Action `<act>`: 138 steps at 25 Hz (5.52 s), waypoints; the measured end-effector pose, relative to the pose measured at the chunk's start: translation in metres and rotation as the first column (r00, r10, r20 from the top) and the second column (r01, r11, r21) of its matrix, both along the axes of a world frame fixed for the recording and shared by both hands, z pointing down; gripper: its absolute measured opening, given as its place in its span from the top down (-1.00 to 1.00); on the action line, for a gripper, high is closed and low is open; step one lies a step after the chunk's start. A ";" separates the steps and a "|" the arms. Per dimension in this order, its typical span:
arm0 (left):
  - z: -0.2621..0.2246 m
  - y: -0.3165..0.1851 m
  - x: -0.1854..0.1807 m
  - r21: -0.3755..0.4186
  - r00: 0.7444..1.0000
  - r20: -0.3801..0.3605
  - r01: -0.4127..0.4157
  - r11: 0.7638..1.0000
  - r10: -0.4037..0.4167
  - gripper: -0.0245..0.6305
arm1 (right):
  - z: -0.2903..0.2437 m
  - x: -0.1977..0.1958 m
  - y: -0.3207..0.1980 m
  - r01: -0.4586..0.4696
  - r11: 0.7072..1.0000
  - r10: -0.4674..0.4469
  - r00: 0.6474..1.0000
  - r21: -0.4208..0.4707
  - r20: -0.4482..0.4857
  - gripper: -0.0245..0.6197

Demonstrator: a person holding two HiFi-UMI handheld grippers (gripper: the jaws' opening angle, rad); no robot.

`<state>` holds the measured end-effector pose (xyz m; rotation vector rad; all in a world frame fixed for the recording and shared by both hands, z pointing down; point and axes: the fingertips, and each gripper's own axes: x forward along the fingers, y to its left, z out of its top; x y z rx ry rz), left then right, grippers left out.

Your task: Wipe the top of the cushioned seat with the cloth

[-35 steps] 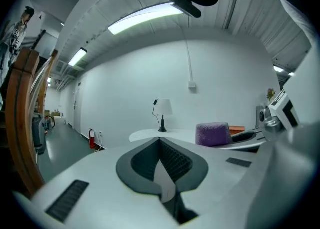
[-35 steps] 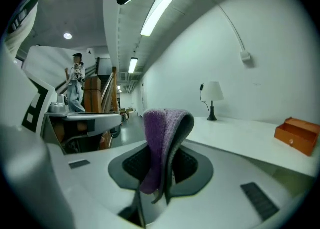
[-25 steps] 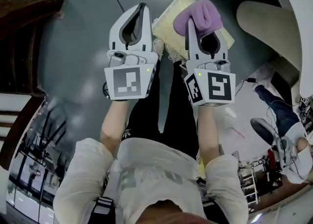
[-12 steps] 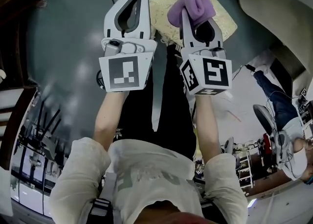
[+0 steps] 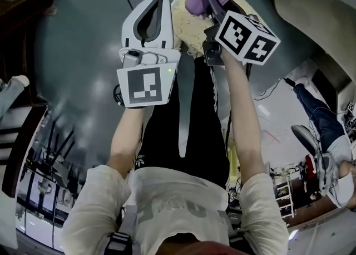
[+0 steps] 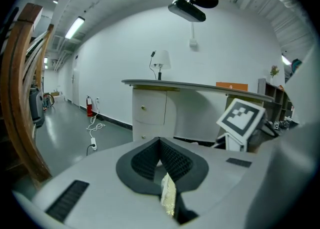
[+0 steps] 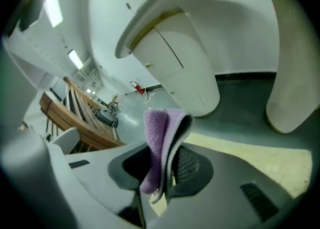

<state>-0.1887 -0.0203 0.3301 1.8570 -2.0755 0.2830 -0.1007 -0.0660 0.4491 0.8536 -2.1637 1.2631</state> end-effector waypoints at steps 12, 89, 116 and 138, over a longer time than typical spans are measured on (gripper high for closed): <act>0.026 0.006 0.000 -0.044 1.000 -0.018 -0.008 0.999 0.008 0.91 | 0.083 -0.022 -0.034 0.002 0.979 -0.031 0.989 -0.206 -0.142 0.63; 0.027 -0.038 0.116 -0.116 0.943 0.047 -0.323 0.939 0.330 0.91 | 0.029 0.280 0.001 -0.223 0.973 0.191 0.912 -0.050 -0.363 0.63; 0.020 0.041 -0.015 -0.148 0.991 0.104 -0.068 0.987 0.084 0.91 | 0.048 -0.038 0.049 -0.072 0.988 0.069 0.997 -0.137 -0.026 0.63; 0.018 0.020 0.004 -0.135 0.984 0.092 -0.137 0.981 0.150 0.91 | 0.083 0.000 0.060 -0.018 0.975 -0.011 0.992 -0.220 -0.130 0.63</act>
